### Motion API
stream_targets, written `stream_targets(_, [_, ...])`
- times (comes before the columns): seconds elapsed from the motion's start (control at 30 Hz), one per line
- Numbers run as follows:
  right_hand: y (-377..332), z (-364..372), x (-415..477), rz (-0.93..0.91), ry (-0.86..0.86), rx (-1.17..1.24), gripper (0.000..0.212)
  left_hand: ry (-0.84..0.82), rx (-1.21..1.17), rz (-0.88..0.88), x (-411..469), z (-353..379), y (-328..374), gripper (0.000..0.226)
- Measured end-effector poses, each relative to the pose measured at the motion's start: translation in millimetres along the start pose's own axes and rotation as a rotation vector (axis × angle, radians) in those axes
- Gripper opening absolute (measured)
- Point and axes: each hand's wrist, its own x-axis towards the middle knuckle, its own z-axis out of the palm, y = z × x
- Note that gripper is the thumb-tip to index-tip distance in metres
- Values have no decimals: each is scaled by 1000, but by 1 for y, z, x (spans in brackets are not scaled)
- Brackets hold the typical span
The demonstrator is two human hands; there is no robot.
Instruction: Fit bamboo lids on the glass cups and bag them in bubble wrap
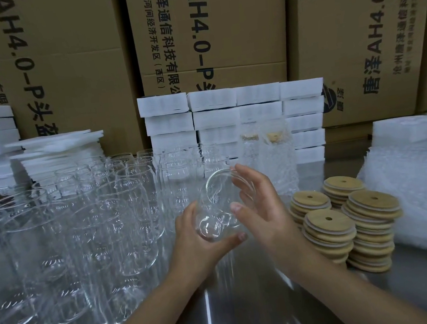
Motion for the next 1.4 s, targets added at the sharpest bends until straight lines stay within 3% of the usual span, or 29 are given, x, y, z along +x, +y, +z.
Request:
stream_targets(0.17, [-2, 3, -2, 7, 112, 9, 56, 21, 43, 20, -2, -1, 4, 112])
stream_targets(0.27, [-2, 3, -4, 9, 104, -35, 58, -52, -86, -40, -2, -3, 10, 99])
stream_targets(0.4, [-3, 2, -5, -25, 97, -173, 53, -272, -323, -100, -4, -4, 11, 63])
stream_targets(0.5, [-3, 0, -3, -54, 105, -189, 44, -299, -462, -181, -6, 0, 12, 53])
stream_targets(0.73, [1, -2, -3, -121, 40, -163, 33, -307, -807, -420, 1, 0, 22, 86])
stream_targets(1.0, [-5, -3, -3, -94, -26, -225, 69, -438, -1024, -628, -9, -5, 32, 108])
stream_targets(1.2, [-4, -5, -4, -75, -11, -218, 76, -613, -1127, -676, -13, -9, 43, 99])
stream_targets(1.4, [1, -3, -3, -49, 62, -138, 62, -699, -1137, -619, -15, -9, 46, 85])
